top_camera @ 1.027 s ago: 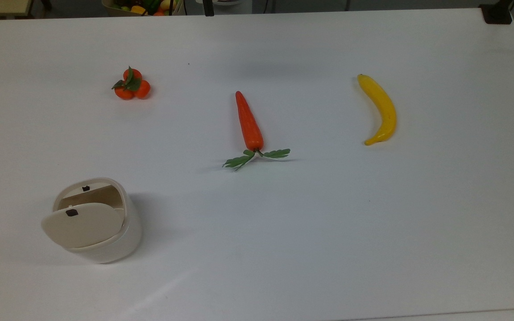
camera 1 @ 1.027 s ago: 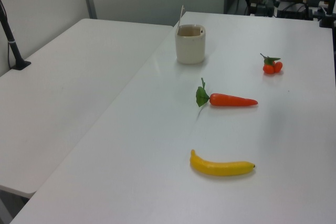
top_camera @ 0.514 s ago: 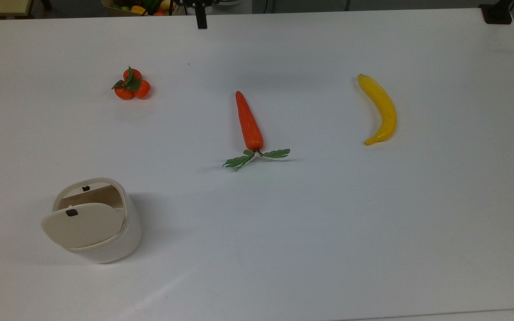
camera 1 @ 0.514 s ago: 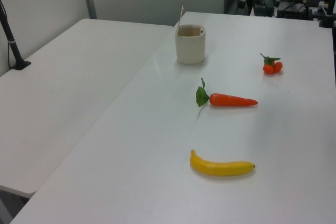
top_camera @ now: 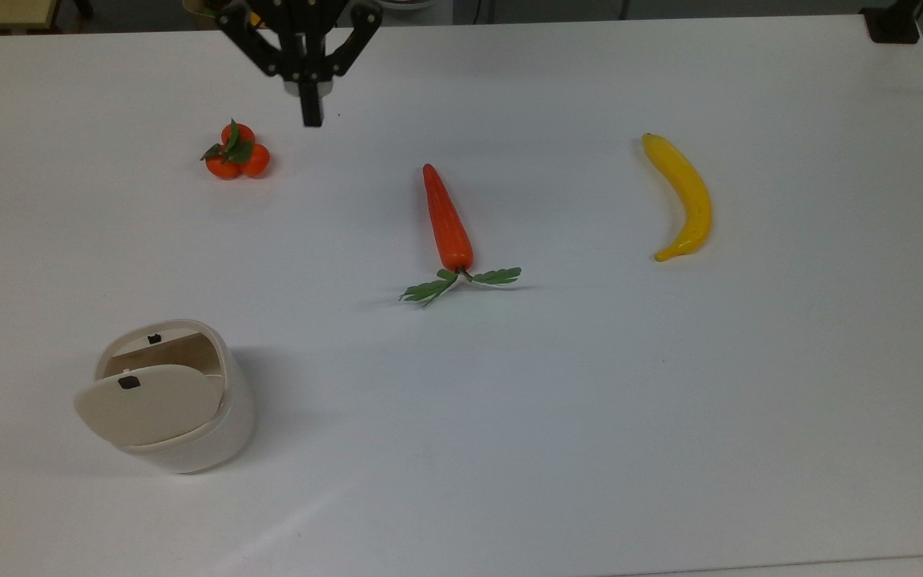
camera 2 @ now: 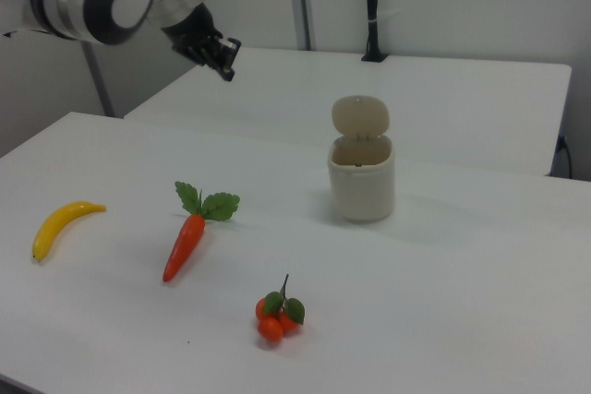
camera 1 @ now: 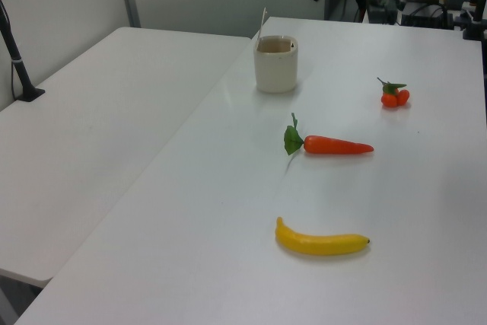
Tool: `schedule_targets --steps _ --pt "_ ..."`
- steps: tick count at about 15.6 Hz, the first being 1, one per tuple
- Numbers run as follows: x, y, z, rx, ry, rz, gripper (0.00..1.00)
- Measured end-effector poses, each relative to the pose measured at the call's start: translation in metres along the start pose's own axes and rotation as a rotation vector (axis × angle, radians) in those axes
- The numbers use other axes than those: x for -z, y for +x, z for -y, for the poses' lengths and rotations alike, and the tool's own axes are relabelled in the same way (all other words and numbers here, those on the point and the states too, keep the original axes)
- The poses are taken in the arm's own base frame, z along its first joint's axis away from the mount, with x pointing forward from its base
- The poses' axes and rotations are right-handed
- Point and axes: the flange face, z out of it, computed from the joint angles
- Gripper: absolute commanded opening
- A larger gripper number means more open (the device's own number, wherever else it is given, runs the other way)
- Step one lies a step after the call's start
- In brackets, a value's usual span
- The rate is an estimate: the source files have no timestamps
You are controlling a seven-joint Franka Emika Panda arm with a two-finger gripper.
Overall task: Close garbage bin
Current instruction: 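Move the gripper over the open lid of the cream bin, then push the raised lid down toward the bin opening with the gripper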
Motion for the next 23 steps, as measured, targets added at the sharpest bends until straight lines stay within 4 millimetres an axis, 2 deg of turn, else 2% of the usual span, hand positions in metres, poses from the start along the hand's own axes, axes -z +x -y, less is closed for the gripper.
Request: schedule_targets --steps 3,7,12,17,23 --pt "-0.014 0.011 -0.012 -0.014 -0.018 -0.102 0.0" --pt "-0.048 0.018 -0.04 -0.046 -0.051 -0.188 0.0" --pt "-0.086 0.039 -0.067 -0.068 -0.081 -0.273 0.0" --pt "-0.12 0.05 -0.073 -0.067 -0.096 -0.37 0.0" --pt "-0.158 0.049 -0.076 -0.064 -0.108 -0.459 0.0"
